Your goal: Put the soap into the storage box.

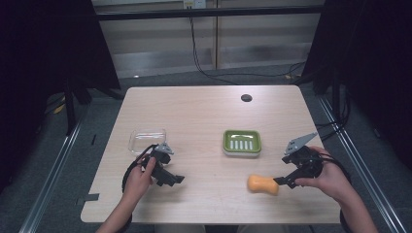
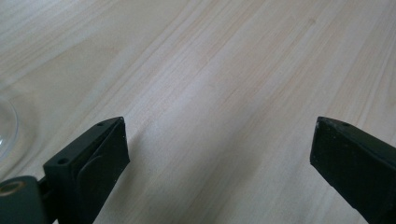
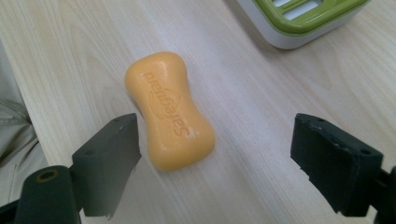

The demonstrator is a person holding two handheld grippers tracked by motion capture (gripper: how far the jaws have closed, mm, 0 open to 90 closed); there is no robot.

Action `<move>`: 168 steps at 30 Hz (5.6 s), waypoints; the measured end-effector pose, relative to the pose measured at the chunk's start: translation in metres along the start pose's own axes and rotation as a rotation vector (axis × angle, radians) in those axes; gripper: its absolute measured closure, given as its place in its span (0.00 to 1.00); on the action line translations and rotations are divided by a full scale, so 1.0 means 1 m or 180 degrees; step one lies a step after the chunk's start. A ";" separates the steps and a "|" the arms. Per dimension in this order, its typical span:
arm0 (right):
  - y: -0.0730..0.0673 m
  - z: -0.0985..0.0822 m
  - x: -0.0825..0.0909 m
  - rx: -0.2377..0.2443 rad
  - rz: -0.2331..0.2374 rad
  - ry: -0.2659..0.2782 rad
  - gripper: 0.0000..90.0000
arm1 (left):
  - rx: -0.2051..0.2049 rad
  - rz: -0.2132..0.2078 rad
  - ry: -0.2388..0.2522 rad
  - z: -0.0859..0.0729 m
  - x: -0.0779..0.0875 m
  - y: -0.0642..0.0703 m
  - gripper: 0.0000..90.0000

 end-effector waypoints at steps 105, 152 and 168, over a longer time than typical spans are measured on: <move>-0.038 -0.005 -0.067 0.0616 -0.0111 -0.0999 0.54 | 0.0015 -0.0014 0.0010 0.003 -0.005 0.002 0.05; -0.036 0.022 -0.054 0.0415 0.0009 -0.1180 0.56 | -0.0104 -0.0030 -0.0104 -0.002 -0.002 -0.002 0.05; -0.032 0.035 -0.049 0.0348 0.0009 -0.1169 0.56 | -0.0100 -0.0035 -0.0096 -0.002 -0.002 -0.002 0.05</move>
Point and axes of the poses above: each handheld gripper's, and its own axes: x roughly backward along the jaws, z roughly out of its top, y roughly to its right, the point moved 9 cm from there along -x, roughly forward along the jaws, and after that the axes turned 11 degrees about -x, right-handed, at the moved point
